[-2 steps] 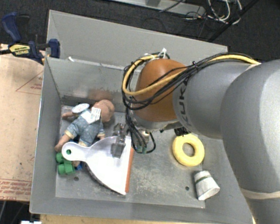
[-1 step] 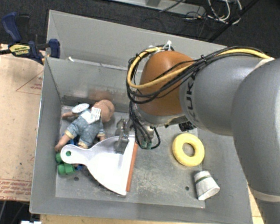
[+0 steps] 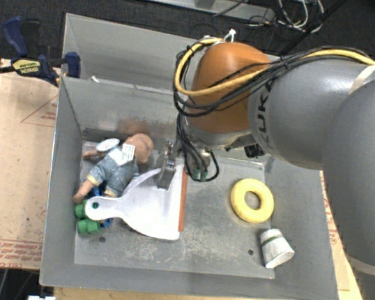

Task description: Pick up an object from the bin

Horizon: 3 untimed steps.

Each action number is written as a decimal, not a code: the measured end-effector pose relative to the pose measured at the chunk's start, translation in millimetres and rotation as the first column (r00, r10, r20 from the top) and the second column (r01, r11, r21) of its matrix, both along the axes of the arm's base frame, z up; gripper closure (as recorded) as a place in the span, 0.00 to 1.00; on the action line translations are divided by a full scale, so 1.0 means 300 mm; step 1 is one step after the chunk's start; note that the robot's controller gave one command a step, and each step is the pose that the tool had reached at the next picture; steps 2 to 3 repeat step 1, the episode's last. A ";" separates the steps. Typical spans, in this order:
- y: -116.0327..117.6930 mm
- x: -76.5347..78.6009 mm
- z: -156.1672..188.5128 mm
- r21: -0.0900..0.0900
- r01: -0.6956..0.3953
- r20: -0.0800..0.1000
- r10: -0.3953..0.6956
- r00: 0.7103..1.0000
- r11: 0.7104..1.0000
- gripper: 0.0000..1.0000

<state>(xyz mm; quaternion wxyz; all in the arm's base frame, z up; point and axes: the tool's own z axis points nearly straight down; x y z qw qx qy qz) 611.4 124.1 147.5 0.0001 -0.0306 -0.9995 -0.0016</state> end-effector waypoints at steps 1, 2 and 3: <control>-0.010 -0.043 0.184 -0.001 0.006 -0.006 -0.006 1.000 1.000 1.00; -0.010 -0.043 0.184 -0.001 0.006 -0.006 -0.006 1.000 1.000 1.00; -0.010 -0.043 0.184 -0.001 0.006 -0.006 -0.006 1.000 1.000 1.00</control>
Offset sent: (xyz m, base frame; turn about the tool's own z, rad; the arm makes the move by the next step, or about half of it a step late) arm 0.0079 -0.0071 0.0994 -0.0053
